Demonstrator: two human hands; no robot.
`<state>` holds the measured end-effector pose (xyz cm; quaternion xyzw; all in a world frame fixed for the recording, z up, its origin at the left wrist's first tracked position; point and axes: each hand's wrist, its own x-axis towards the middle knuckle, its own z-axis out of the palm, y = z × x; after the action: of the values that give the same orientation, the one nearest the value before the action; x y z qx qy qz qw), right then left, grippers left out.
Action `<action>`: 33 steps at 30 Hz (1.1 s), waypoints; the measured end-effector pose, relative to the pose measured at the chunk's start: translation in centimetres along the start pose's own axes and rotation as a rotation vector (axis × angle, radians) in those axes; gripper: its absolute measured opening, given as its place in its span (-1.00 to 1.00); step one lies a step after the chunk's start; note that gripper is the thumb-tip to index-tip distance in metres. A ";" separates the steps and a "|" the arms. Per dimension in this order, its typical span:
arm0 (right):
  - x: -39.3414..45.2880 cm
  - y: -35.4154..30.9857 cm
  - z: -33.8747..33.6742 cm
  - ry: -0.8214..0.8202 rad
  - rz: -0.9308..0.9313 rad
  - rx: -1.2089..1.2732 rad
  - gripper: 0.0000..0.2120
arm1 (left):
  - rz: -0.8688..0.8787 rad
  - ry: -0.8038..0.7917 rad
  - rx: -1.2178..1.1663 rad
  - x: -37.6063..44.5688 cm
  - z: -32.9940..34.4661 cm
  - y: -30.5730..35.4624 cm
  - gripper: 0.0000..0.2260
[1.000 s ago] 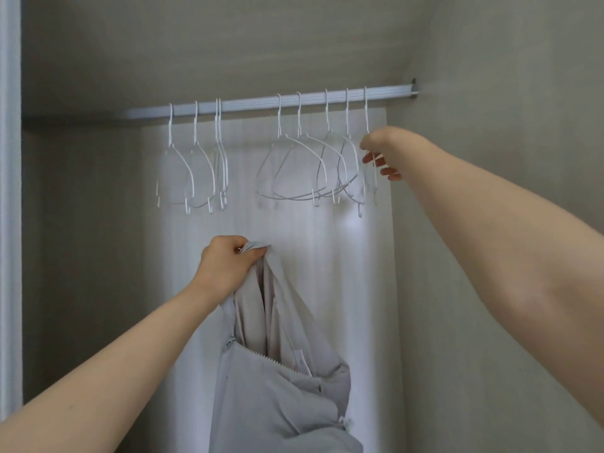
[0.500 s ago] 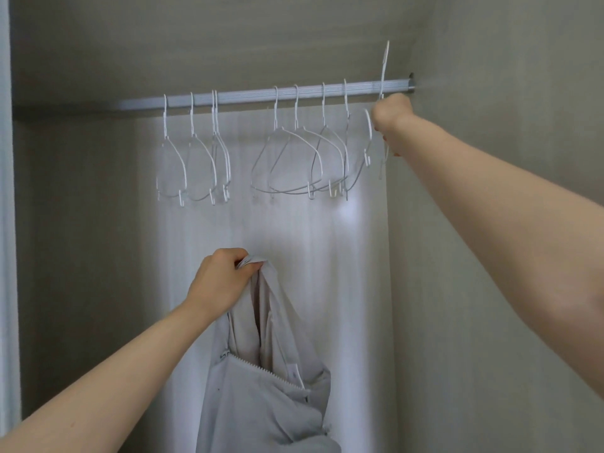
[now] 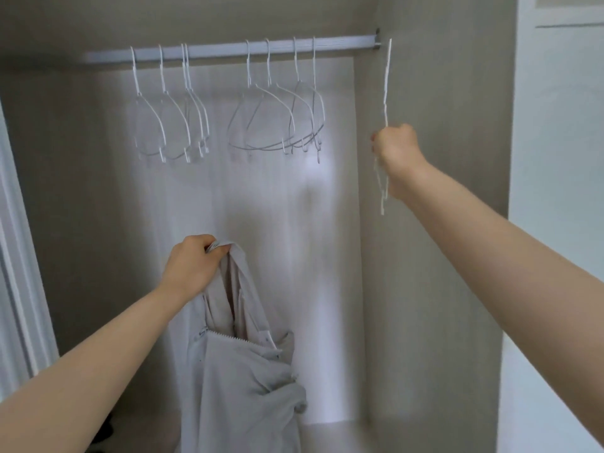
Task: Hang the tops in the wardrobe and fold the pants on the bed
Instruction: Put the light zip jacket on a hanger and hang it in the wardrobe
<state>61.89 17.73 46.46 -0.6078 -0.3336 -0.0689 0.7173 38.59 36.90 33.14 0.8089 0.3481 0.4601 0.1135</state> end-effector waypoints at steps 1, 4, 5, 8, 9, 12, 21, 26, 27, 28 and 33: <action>-1.1 0.9 -0.5 -0.021 0.021 -0.015 -0.78 | -0.023 -0.018 -0.006 -0.5 0.2 -0.2 -0.60; -4.5 3.1 -1.8 -0.108 0.126 -0.016 -0.70 | -0.134 -0.072 -0.119 -1.6 0.7 -1.1 -0.60; -5.8 3.6 -2.2 -0.149 0.168 0.000 -0.73 | -0.184 -0.085 -0.185 -2.1 0.9 -1.3 -0.61; -9.5 4.8 -3.2 -0.277 0.321 0.041 -0.83 | -0.373 -0.104 -0.401 -3.4 1.3 -1.5 -0.69; -10.4 5.2 -3.4 -0.318 0.378 0.045 -0.84 | -0.426 -0.114 -0.463 -3.8 1.4 -1.3 -0.73; -13.4 6.4 -4.5 -0.444 0.505 0.073 -0.82 | -0.537 -0.145 -0.559 -4.9 1.5 -1.2 -0.84; -20.0 11.3 -9.1 -0.934 0.744 0.475 -0.77 | -0.609 -0.257 -0.431 -11.2 3.8 -5.0 -0.84; -19.3 13.4 -9.2 -1.167 0.735 0.443 -0.67 | -0.776 -0.175 -0.395 -12.4 4.0 -8.1 -0.83; -19.1 13.7 -9.2 -1.200 0.735 0.434 -0.60 | -0.799 -0.158 -0.377 -12.4 3.9 -8.7 -0.83; -19.0 14.0 -9.1 -1.235 0.733 0.424 -0.57 | -0.816 -0.154 -0.356 -12.6 3.7 -9.4 -0.82; -19.5 14.7 -7.8 -1.361 0.719 0.341 -0.54 | -0.815 -0.217 -0.270 -13.2 2.6 -10.9 -0.77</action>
<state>57.41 8.30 23.08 -0.4686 -0.4885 0.6066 0.4170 31.33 36.44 17.37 0.6271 0.5613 0.3317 0.4263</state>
